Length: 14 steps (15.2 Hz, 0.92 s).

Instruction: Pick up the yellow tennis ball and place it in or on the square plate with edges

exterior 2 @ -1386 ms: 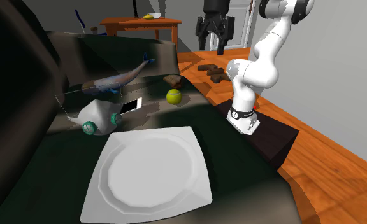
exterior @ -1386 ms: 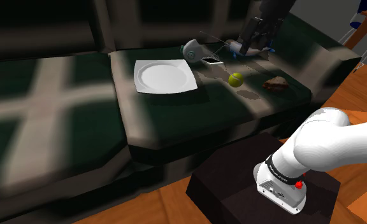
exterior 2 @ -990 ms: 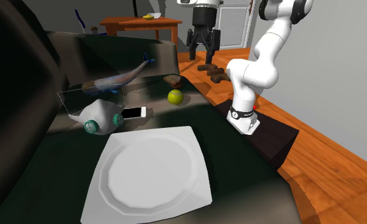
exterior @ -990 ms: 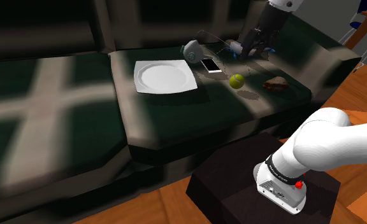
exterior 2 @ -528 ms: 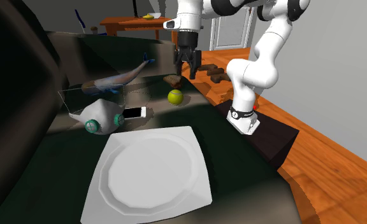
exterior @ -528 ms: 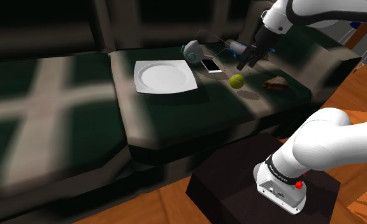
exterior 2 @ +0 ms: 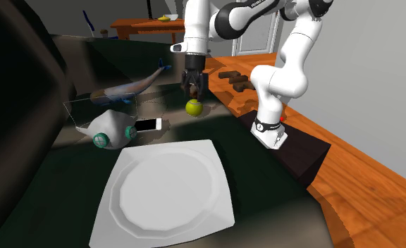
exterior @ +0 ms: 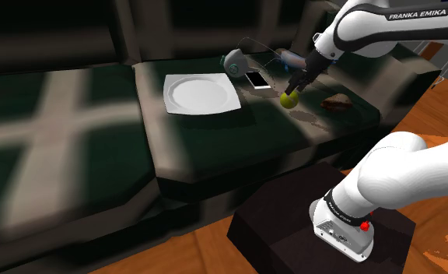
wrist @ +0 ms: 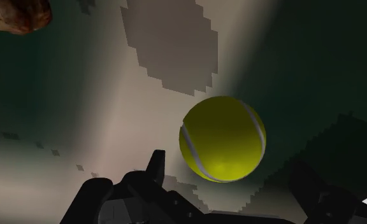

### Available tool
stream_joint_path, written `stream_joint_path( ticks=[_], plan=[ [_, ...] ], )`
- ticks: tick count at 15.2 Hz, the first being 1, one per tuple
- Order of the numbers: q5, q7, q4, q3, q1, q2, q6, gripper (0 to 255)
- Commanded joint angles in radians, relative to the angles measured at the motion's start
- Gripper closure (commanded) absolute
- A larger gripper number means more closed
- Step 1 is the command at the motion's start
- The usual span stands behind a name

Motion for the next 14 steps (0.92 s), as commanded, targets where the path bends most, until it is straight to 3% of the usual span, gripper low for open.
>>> stream_joint_path(
  ticks=[1,5,12,13,14],
  plan=[
    [0.003,-0.003,-0.019,-0.004,0.005,0.013,0.033,0],
    [0.010,-0.009,-0.047,-0.013,0.016,0.043,0.092,0],
    [0.010,-0.009,-0.047,-0.013,0.016,0.043,0.092,0],
    [0.010,-0.009,-0.047,-0.013,0.016,0.043,0.092,255],
    [0.010,-0.009,-0.047,-0.013,0.016,0.043,0.092,255]
  ],
)
